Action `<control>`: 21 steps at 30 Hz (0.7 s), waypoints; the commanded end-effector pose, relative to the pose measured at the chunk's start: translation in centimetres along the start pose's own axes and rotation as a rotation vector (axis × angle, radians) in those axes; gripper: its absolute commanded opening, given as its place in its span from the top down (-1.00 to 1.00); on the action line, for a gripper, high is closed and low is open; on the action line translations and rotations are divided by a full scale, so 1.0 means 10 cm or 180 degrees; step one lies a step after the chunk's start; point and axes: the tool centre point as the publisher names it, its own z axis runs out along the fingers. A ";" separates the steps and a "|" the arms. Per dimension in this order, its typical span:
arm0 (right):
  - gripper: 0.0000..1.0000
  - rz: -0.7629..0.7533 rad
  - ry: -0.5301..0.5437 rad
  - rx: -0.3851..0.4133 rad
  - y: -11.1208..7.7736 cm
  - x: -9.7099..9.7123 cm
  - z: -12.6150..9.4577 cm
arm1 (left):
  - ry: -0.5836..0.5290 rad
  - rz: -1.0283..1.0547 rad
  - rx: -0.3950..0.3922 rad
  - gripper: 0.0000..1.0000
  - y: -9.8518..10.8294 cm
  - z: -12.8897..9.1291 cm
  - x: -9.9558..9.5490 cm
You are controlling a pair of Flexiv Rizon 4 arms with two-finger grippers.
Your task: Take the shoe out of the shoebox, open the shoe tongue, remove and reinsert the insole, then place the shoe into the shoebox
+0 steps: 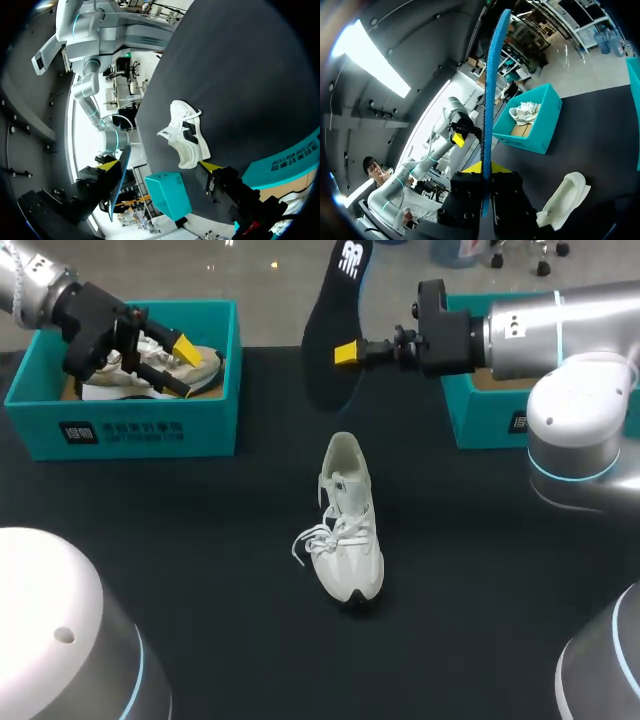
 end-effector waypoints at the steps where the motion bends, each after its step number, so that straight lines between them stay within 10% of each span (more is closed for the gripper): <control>1: 1.00 -0.0189 0.0119 -0.0045 0.02 -0.25 0.10 | 0.0009 0.0004 0.0004 -1.00 0.00 0.00 0.00; 21: 1.00 -0.0315 0.0213 0.0243 0.03 -0.87 0.06 | 0.0009 0.0004 0.0004 -1.00 0.00 0.00 0.00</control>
